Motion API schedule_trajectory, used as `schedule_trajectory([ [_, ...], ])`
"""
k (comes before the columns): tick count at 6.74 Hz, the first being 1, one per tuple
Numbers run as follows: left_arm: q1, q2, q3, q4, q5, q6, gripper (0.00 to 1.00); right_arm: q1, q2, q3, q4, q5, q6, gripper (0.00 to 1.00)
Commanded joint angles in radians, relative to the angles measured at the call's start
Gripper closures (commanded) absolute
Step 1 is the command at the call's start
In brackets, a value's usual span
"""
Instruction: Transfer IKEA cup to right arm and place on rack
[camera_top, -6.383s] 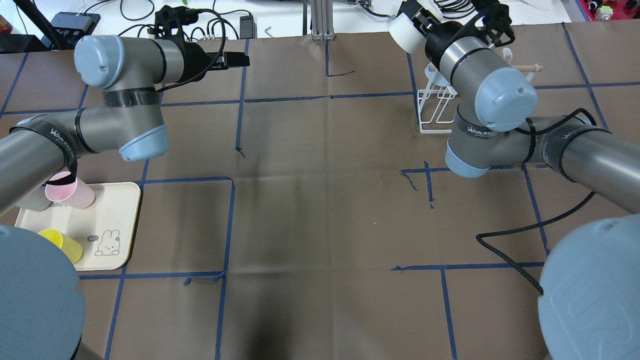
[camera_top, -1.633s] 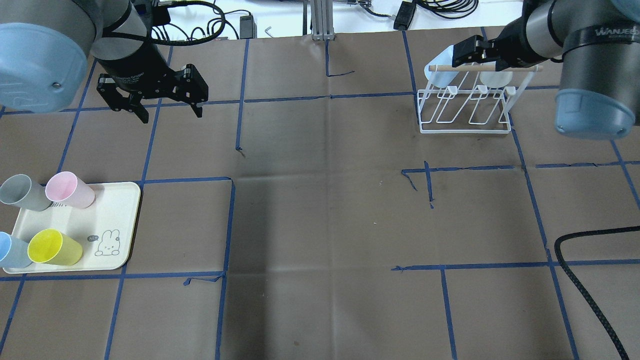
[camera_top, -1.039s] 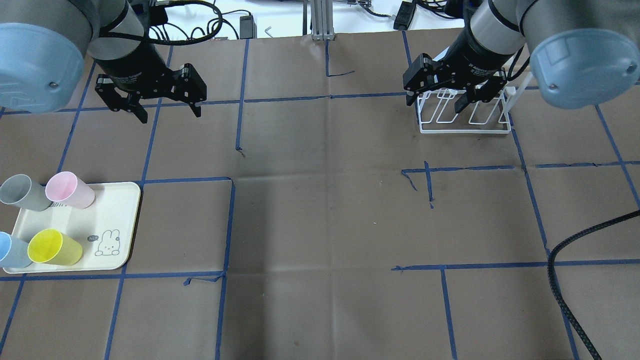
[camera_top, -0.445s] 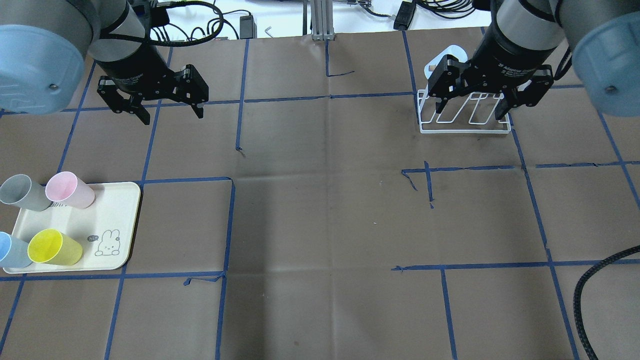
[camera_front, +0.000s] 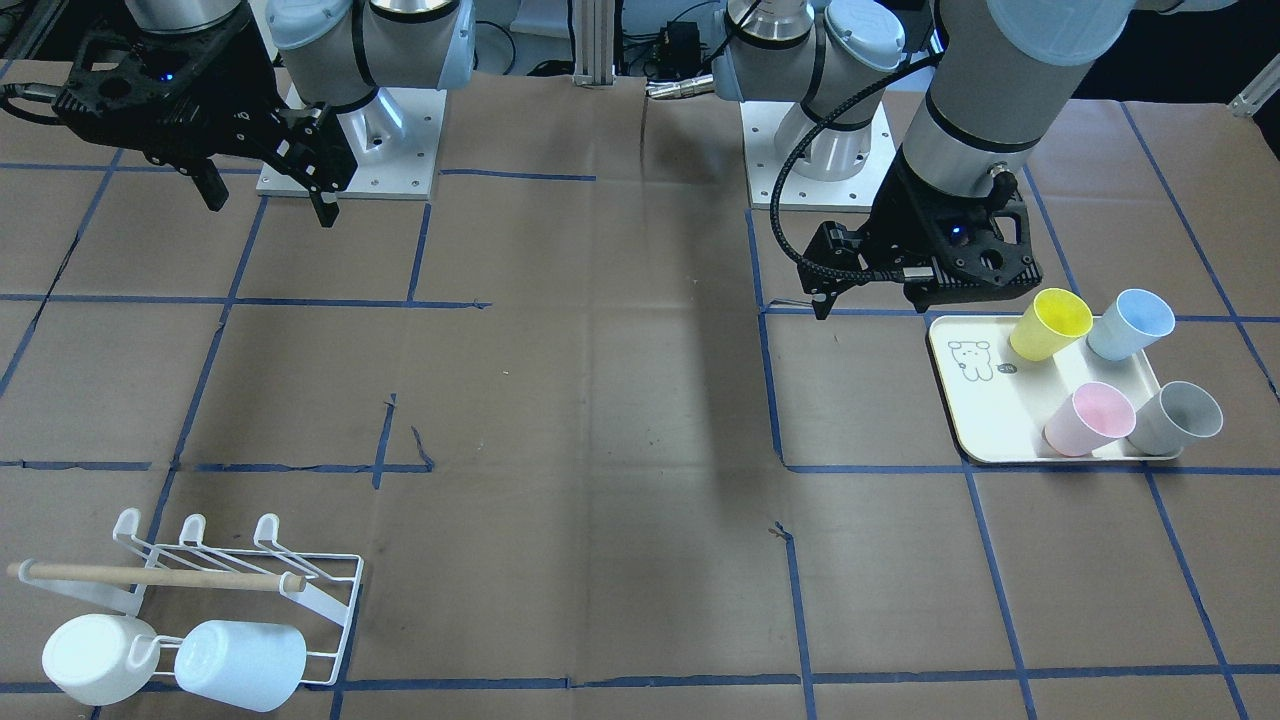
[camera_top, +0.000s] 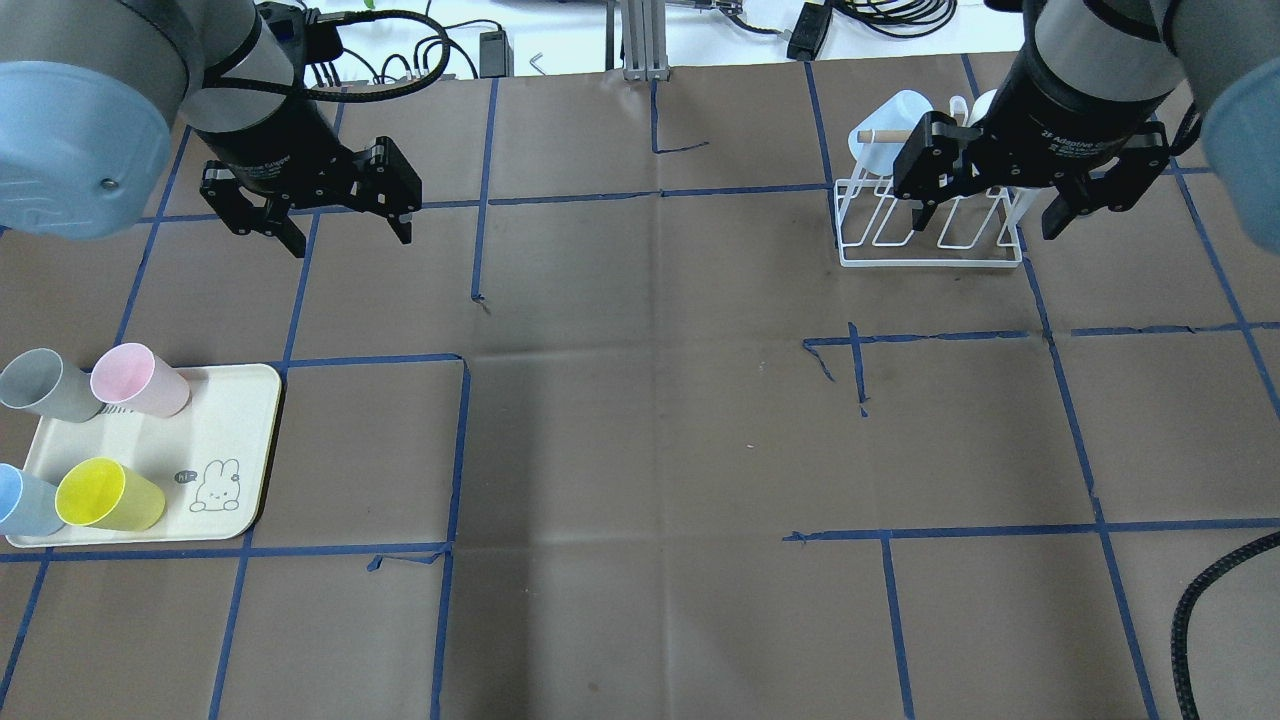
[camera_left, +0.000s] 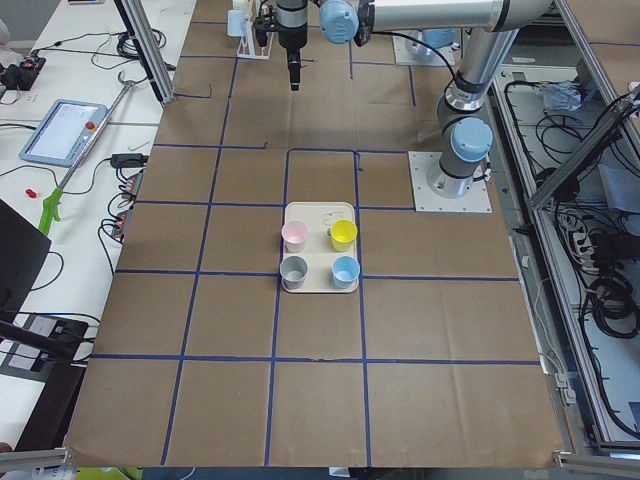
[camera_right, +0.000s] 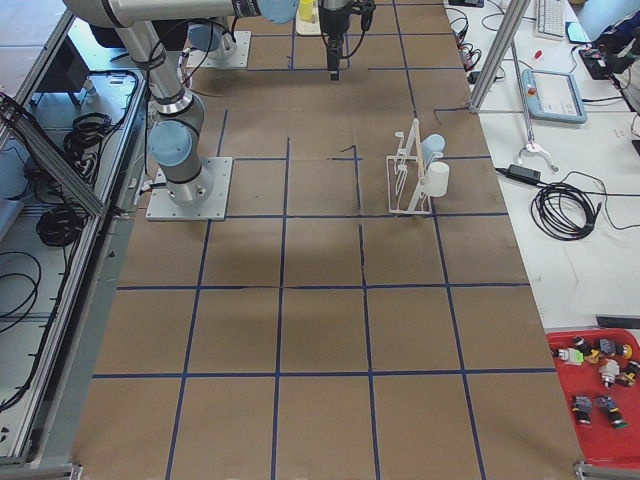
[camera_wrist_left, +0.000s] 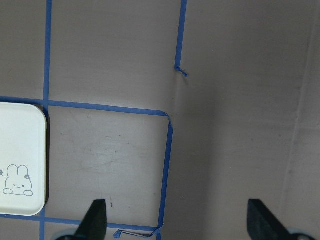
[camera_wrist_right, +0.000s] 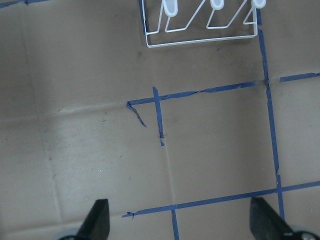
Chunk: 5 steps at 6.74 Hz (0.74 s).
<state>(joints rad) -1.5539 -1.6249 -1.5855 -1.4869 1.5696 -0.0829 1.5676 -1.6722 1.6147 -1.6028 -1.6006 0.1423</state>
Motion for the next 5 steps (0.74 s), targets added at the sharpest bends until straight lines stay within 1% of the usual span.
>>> schedule_trajectory([
  [1,0.002,0.0,-0.001,0.0,0.004,0.0,0.0,0.0,0.003,0.001,0.0,-0.001,0.0,0.0],
  [5,0.002,-0.001,-0.001,0.0,0.007,0.0,0.0,0.0,0.006,0.014,0.0,0.005,0.0,0.0],
])
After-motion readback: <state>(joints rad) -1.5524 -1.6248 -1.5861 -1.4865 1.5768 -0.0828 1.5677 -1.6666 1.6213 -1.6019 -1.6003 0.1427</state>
